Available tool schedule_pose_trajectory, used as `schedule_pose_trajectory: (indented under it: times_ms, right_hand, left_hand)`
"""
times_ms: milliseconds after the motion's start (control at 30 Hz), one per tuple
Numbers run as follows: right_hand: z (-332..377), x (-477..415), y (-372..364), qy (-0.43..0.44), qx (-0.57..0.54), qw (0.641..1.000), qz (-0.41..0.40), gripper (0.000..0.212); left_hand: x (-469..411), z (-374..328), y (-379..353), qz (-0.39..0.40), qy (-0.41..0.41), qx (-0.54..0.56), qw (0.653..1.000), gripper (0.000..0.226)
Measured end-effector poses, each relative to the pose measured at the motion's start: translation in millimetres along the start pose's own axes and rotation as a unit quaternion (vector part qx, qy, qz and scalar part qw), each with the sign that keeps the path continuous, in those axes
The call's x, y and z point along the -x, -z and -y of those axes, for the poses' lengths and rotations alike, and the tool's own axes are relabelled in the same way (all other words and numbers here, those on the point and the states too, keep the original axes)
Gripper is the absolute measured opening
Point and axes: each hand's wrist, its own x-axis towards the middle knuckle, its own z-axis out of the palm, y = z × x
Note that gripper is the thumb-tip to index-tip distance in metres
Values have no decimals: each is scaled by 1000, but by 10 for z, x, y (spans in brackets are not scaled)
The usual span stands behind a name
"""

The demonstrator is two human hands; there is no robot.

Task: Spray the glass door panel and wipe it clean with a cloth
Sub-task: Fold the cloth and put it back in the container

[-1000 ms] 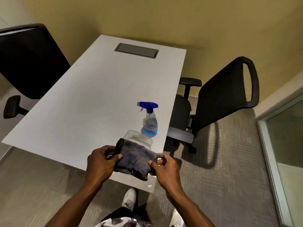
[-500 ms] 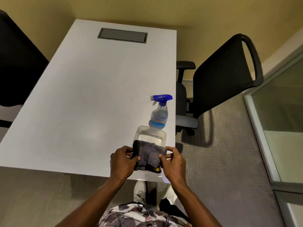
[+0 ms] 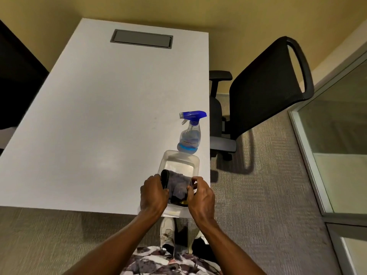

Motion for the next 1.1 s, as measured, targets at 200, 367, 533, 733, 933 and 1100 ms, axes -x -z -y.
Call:
schedule_pose_trajectory:
  times_ms: [200,367,533,733,933,1100]
  right_hand:
    - [-7,-151,89,10,-1,1000,-20,19]
    - [234,-701,405,43,-43,996,-63,34]
    - [604,-1377,641,16,-92,996,-11,77]
    - [829,-1707,606,20,-91,994,54,75]
    - [831,-1692,489,5,-97,995,12,52]
    - [918,-1512,659,51,-72,995,-40,50]
  left_hand:
    - [40,36,2,-6,-25,-95,995,31]
    - [27,126,32,-4,25,-114,993,52]
    - [-63,260,0,35,103,-43,993,53]
    - [-66,361,-96,25,129,21,991,31]
    - [-53,417,-160,30,140,38,989,31]
    - [-55,415,-159,36,137,28,990,32]
